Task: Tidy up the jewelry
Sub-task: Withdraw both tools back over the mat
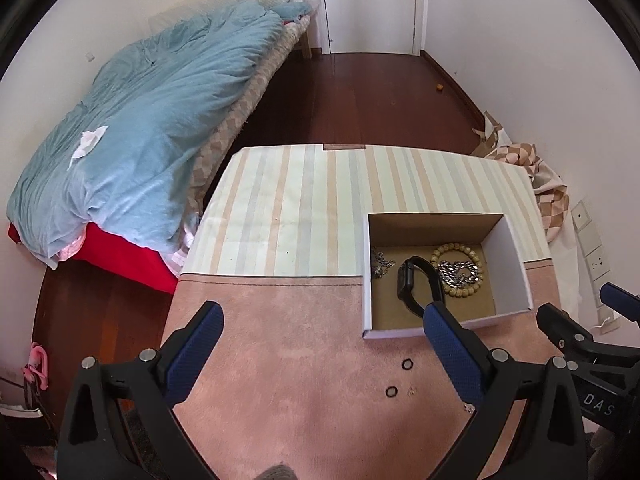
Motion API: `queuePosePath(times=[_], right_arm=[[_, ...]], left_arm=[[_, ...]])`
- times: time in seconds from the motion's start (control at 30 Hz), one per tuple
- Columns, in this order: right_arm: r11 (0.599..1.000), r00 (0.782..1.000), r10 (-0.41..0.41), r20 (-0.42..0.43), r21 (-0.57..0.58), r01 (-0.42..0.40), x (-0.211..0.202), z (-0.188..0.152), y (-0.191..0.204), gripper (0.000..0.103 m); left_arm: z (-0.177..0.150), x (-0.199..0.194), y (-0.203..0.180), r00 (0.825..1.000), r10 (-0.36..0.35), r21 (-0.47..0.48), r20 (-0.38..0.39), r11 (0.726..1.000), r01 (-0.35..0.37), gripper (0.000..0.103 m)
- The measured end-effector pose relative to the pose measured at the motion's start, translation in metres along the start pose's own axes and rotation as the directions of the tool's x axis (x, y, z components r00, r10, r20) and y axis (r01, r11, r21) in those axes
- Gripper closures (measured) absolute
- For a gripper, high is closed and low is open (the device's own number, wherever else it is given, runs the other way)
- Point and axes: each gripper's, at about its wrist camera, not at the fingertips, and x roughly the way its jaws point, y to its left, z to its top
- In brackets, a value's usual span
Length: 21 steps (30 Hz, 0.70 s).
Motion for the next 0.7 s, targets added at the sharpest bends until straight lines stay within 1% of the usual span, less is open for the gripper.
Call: queuePosePath(times=[0.27, 0.43, 0.5, 0.6, 0.7], right_arm=[[1.0, 0.998, 0.018, 0.065, 0.005, -0.019, -0.046, -0.014, 0.0, 0.006], [0.999, 0.996, 0.046, 0.08, 0.02, -0.048, -0.061, -0.023, 0.0, 0.006], [0.998, 0.996, 0.051, 0.073, 0.028, -0.054, -0.061, -0.029, -0.002, 0.006], [0.997, 0.998, 0.056, 0.042, 0.049, -0.058, -0.048, -0.041, -0.006, 0.006], [0.995, 0.998, 0.066, -0.011, 0.082, -0.065, -0.02, -0.056, -0.013, 0.006]], left_arm=[[-0.012, -0.03, 0.004, 0.999, -0.019, -0.003, 0.028, 1.0, 0.019, 0.001], [-0.02, -0.04, 0.009, 0.999, -0.031, -0.021, 0.03, 0.999, 0.031, 0.001], [-0.024, -0.04, 0.011, 0.999, -0.027, -0.028, 0.03, 0.999, 0.027, 0.001], [-0.034, -0.034, 0.013, 1.0, -0.01, -0.034, 0.025, 0.999, 0.01, 0.001], [-0.051, -0.015, 0.015, 1.0, 0.019, -0.045, -0.014, 0.999, -0.02, 0.001]])
